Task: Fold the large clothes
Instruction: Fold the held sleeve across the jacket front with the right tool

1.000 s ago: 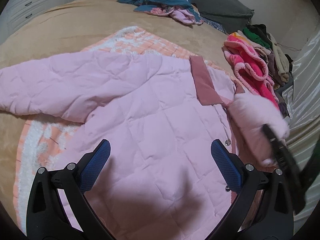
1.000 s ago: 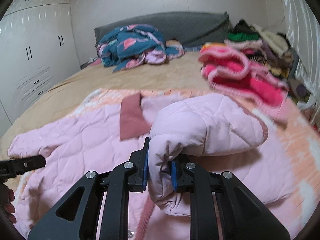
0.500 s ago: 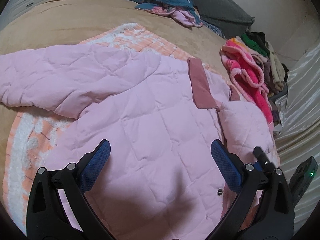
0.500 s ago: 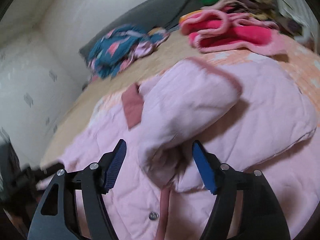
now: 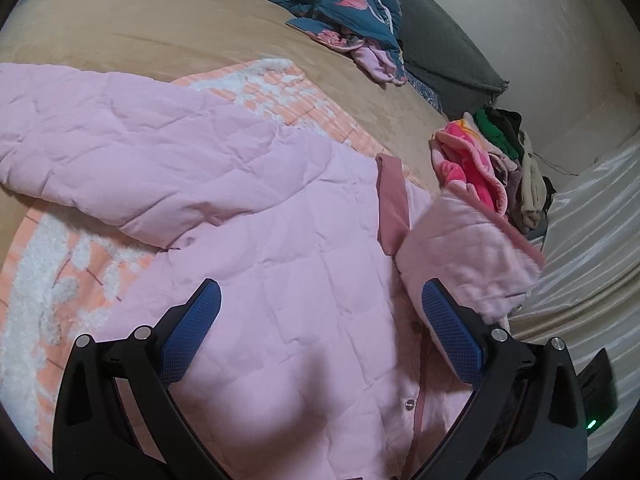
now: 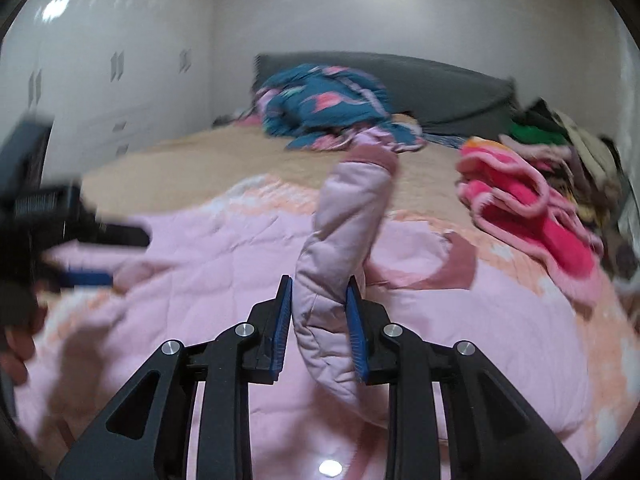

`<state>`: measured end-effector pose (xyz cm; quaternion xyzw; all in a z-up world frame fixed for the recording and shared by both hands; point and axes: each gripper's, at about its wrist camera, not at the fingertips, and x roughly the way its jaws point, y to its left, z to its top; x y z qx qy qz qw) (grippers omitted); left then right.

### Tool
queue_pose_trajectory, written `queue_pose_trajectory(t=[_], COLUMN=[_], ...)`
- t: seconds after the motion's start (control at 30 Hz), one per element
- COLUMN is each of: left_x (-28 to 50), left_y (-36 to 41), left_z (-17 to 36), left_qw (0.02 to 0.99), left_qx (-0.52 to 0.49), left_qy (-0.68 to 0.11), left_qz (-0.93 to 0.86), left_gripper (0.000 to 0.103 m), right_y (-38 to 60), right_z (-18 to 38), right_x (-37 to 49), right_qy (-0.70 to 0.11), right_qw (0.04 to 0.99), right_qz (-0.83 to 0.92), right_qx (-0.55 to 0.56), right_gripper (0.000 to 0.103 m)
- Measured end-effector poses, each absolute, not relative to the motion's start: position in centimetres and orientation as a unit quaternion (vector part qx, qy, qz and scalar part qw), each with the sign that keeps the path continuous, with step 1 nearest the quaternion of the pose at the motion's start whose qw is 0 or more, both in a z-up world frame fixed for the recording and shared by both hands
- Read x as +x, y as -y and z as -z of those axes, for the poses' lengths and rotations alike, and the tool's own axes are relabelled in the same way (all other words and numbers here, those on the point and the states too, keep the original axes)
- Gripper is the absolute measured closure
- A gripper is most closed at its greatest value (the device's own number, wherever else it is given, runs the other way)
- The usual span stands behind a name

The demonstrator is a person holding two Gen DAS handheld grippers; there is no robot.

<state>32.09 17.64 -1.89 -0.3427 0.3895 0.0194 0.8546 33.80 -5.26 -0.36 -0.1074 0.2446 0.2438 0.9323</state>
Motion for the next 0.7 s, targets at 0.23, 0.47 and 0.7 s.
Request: queue_pose_trajectory(t=[0.23,0.47,0.7], left_x=[32.2,33.1,34.9], left_y=[-18.1,-17.4,-14.3], left_z=[1.9,3.3,6.6], left_qw=[0.854,0.839,0.81], left_qx=[-0.351,-0.365,-0.37], left_qy=[-0.385,-0.403,-0.451], left_qz=[-0.015,0.015,0.06], left_gripper=[0.009,0.009,0.009], right_y=[1.8,3.0,10.9], right_z=[3.5,3.2,2.2], right_x=[33.3,32.6,32.6], right_qy=[-0.3,-0.333,-0.348], right_qw=[0.893,0.871,0.895], right_qz=[-0.298,-0.343,-0.277], right_qx=[-0.152,-0.112,-0.046], right_gripper=[0.078,0.052,0.052])
